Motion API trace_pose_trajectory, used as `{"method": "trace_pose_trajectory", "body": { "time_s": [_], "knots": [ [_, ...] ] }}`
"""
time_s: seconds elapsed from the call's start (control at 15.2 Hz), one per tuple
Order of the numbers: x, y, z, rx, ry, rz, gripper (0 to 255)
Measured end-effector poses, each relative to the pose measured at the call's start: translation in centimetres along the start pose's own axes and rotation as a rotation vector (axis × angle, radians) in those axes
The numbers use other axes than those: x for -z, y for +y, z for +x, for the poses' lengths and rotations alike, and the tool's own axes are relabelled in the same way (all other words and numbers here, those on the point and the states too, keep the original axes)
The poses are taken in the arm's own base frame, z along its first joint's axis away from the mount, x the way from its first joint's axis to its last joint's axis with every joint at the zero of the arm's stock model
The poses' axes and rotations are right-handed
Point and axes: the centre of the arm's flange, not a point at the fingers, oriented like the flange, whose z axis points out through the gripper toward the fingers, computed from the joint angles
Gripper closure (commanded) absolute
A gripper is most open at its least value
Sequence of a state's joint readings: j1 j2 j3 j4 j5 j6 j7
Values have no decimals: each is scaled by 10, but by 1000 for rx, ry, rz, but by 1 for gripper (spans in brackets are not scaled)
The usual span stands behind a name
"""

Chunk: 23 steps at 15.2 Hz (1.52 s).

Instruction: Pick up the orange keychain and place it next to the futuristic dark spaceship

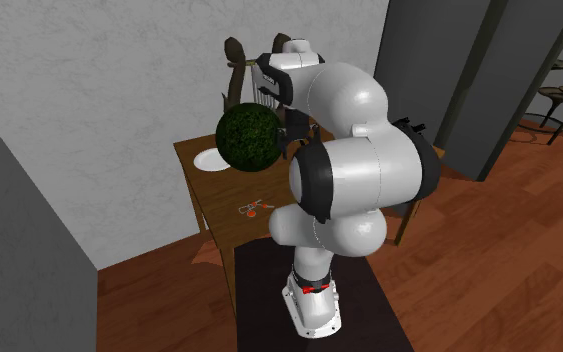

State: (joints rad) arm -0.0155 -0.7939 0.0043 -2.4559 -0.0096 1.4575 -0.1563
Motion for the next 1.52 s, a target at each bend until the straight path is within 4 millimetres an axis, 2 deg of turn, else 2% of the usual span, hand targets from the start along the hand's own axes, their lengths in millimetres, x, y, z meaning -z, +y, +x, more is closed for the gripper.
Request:
{"method": "trace_pose_trajectory", "body": {
  "time_s": [0.2, 0.79, 1.19, 1.32, 1.52],
  "knots": [
    [-10, -12, -2, -4, 13, -1, 0],
    [-92, -96, -9, -36, 104, -10, 0],
    [-149, -155, -5, -58, 166, -15, 0],
    [-167, -170, -4, -66, 185, -17, 0],
    [-184, -176, -1, -69, 193, -16, 0]
  ]
}}
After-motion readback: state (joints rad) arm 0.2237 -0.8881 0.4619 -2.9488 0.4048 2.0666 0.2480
